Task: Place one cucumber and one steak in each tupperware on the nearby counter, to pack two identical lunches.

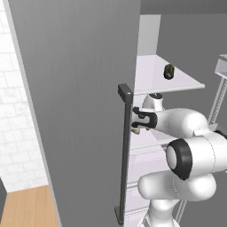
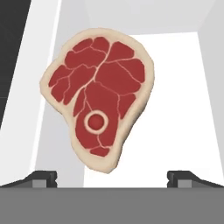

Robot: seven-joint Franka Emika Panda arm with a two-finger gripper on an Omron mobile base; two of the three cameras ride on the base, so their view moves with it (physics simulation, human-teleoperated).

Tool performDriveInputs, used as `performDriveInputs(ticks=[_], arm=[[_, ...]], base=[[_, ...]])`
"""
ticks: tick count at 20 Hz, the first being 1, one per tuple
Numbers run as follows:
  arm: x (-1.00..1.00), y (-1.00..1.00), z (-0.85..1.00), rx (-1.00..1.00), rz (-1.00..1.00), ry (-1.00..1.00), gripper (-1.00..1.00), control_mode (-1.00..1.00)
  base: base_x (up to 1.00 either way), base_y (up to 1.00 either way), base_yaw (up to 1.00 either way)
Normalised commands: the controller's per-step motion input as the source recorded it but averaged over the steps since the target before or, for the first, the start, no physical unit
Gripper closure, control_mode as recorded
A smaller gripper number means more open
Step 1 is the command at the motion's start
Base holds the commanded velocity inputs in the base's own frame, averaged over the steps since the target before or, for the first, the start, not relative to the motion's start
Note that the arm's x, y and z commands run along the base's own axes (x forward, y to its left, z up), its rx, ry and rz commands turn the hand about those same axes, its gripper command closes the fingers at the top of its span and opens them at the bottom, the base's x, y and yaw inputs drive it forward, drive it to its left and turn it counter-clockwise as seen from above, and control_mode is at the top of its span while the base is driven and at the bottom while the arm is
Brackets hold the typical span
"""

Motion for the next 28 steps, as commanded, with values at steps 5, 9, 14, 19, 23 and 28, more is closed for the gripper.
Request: performDriveInputs(ticks=[5, 9, 14, 19, 23, 28], arm=[[0.09, 0.22, 0.00, 0.00, 0.00, 0.00, -1.00, -1.00], [0.32, 0.00, -0.11, 0.00, 0.00, 0.00, -1.00, -1.00], [0.27, 0.03, -0.19, 0.00, 0.00, 0.00, -1.00, -1.00], [-0.24, 0.03, -0.58, -0.02, 0.00, 0.00, 1.00, -1.00], [-0.11, 0.00, -0.40, -0.01, 0.00, 0.00, 1.00, -1.00], [-0.21, -0.11, 0.00, 0.00, -0.02, 0.07, 1.00, -1.00]], base=[[0.00, 0.00, 0.00], [0.00, 0.00, 0.00], [0.00, 0.00, 0.00], [0.00, 0.00, 0.00], [0.00, 0.00, 0.00], [0.00, 0.00, 0.00]])
